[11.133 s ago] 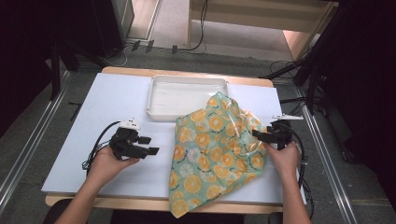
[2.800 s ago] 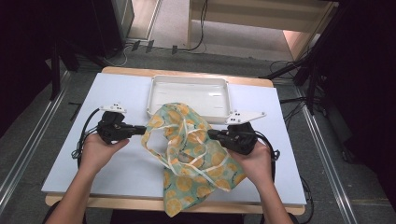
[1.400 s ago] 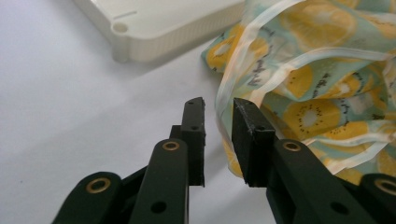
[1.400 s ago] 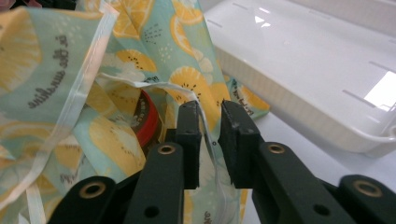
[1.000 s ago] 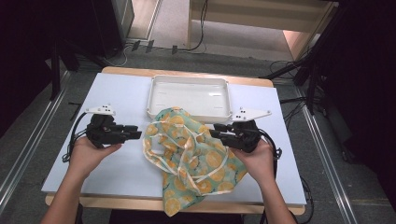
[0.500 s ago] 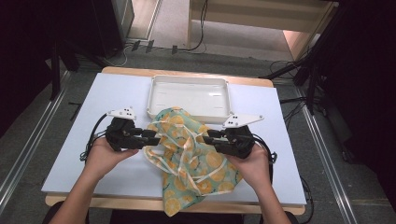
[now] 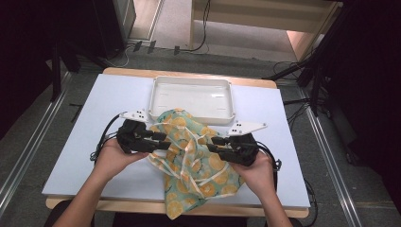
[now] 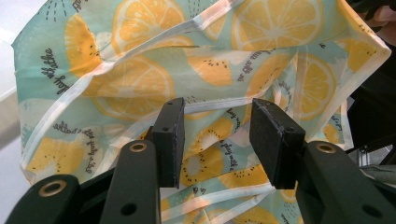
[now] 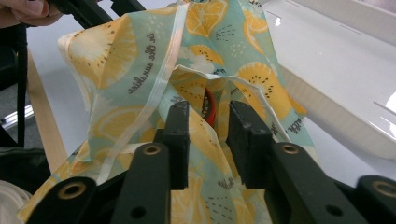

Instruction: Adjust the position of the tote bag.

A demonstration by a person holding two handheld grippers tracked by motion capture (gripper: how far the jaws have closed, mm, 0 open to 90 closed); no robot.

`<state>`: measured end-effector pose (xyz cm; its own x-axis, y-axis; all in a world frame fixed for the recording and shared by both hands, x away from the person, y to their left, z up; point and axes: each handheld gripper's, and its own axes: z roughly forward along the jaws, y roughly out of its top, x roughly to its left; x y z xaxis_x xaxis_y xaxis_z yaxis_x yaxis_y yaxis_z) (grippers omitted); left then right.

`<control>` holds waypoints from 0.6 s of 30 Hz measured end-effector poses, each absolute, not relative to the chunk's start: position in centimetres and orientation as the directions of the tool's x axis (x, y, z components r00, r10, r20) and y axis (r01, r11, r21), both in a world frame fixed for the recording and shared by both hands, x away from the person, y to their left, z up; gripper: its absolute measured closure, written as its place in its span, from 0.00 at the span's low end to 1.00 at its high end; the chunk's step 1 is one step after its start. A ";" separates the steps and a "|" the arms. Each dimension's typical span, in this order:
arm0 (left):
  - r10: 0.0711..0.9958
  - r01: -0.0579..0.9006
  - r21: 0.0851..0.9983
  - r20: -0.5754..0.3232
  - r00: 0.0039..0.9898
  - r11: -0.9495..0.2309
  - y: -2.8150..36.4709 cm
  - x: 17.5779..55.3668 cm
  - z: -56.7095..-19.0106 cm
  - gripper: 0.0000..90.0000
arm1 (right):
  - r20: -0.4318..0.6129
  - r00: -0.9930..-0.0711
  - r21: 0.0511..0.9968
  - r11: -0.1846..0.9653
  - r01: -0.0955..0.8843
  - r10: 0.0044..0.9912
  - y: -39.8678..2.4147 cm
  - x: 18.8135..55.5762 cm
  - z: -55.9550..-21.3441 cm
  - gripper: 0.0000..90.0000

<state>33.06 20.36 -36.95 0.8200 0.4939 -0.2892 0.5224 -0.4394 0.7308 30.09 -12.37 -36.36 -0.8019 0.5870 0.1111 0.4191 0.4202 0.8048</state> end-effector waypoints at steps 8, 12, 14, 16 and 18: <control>0.495 0.519 0.738 -0.287 0.820 -0.432 20.2 33.0 -36.7 0.62 | 0.112 -0.775 0.801 0.405 0.441 0.622 -13.1 31.1 -36.8 1.00; 0.492 0.515 0.741 -0.286 0.822 -0.431 20.0 33.0 -36.6 0.62 | 0.139 -0.797 0.772 0.439 0.459 0.588 -12.1 31.1 -38.1 1.00; 0.490 0.516 0.740 -0.288 0.823 -0.432 19.8 33.1 -36.7 0.59 | 0.146 -0.810 0.767 0.452 0.456 0.569 -11.5 30.9 -38.2 1.00; 0.485 0.514 0.740 -0.289 0.825 -0.434 19.5 33.0 -36.8 0.56 | 0.140 -0.823 0.762 0.472 0.444 0.550 -10.7 30.5 -38.4 1.00; 0.480 0.509 0.737 -0.284 0.830 -0.444 19.3 33.0 -37.0 0.52 | 0.141 -0.832 0.758 0.482 0.439 0.536 -10.0 30.3 -38.7 1.00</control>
<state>33.04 19.27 -36.96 0.8299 0.4803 -0.2838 0.5091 -0.4439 0.7374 30.27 -10.03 -38.67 -0.8323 0.5359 0.1414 0.4393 0.4824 0.7578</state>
